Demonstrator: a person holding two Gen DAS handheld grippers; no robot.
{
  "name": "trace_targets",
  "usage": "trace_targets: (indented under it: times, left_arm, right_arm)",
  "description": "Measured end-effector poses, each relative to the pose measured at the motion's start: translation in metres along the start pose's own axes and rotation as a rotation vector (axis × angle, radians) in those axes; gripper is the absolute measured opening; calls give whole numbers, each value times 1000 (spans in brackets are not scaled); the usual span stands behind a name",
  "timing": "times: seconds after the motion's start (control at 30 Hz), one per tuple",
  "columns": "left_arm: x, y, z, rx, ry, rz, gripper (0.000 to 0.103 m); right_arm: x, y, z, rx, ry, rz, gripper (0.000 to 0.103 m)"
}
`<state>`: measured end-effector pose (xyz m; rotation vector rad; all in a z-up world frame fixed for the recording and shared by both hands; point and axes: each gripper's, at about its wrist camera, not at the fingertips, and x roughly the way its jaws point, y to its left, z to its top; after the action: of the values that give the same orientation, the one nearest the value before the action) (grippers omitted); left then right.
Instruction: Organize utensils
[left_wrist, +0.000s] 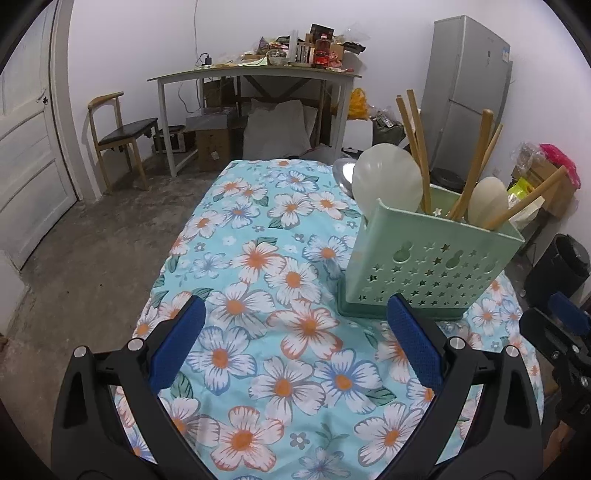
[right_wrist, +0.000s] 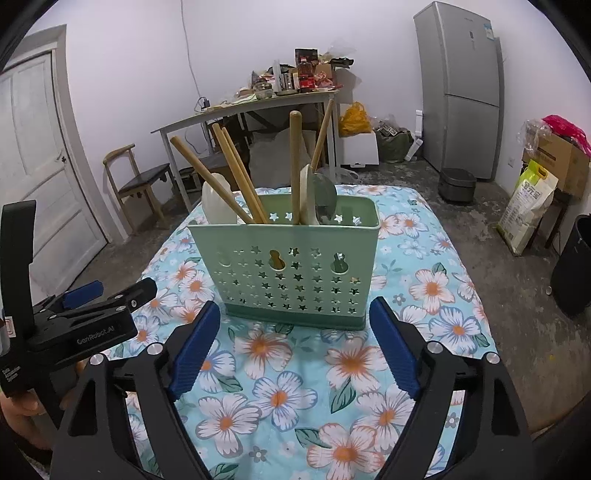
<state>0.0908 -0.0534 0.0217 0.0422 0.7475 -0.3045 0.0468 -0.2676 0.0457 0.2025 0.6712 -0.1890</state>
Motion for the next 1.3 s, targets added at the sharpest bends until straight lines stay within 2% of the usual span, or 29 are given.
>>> trace_targets:
  times: [0.57,0.9,1.3]
  left_arm:
    - [5,2,-1,-2,35,31,95]
    - [1,17,-10,0,18,76,95]
    - [4,27,-8,-20,28,85,95]
  right_arm:
    - [6,-2,-4,2,16,-16,87]
    - [7,11,-12,-4,26,-7,87]
    - [17,23,-13,-24,44,5,90]
